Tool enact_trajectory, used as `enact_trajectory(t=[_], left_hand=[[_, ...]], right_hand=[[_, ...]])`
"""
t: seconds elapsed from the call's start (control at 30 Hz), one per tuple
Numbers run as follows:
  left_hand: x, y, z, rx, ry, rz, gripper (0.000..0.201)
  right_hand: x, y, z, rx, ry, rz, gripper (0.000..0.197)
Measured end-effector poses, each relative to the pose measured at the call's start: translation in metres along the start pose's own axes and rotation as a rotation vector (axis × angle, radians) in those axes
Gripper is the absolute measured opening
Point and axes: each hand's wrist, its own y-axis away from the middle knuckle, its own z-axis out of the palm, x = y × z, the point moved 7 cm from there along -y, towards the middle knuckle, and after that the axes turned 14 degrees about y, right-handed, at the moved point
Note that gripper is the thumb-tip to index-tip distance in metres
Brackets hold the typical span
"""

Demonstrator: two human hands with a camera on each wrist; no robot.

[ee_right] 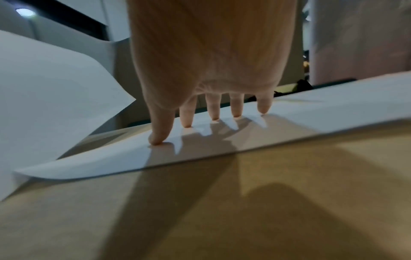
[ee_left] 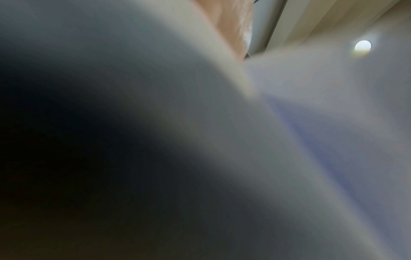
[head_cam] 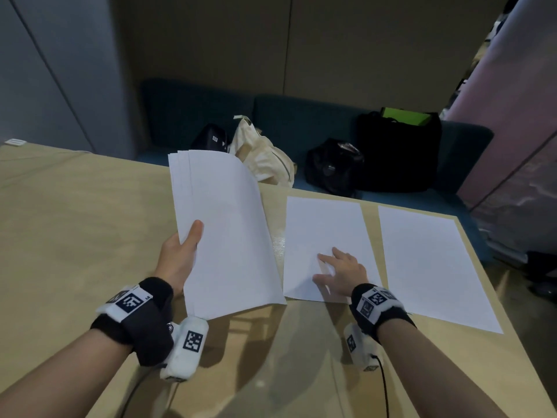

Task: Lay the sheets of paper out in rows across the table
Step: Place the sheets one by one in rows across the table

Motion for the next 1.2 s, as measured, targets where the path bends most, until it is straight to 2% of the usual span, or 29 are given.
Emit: enact_trajectory(t=[0.2,0.3,0.4,0.53,0.7,0.87,1.03,1.2], left_hand=[[-0.004,0.005,0.002,-0.006,-0.013,-0.012,0.04],[-0.004,0.007,0.001,-0.01,0.008,-0.009,0.033],[-0.005,0.007,-0.001,-0.015,0.004,-0.017,0.04],[-0.004,0.009,-0.002,-0.005,-0.011,-0.006,0.032],[-0.006,0.007,-0.005,-0.001,-0.006,-0.019,0.043],[-0.007,0.009,0.001,-0.018,0.021,-0.017,0.035],[-0.006,0.008,0.001,-0.022,-0.001,-0.022,0.044],[-0.003,0.007,0.001,-0.033,0.001,-0.012,0.041]], right_hand=[[0.0,-0.005,0.006,-0.057,-0.02,0.085,0.063],[0.001,-0.006,0.006,-0.047,-0.031,0.095,0.062],[0.003,-0.007,0.006,-0.047,-0.042,0.098,0.062],[0.004,-0.01,0.004,-0.052,-0.051,0.096,0.063],[0.009,-0.008,0.005,-0.046,-0.048,0.103,0.063],[0.009,-0.009,0.006,-0.05,-0.05,0.107,0.063],[0.007,-0.007,0.004,-0.051,-0.054,0.113,0.062],[0.004,-0.008,0.003,-0.044,-0.05,0.122,0.062]])
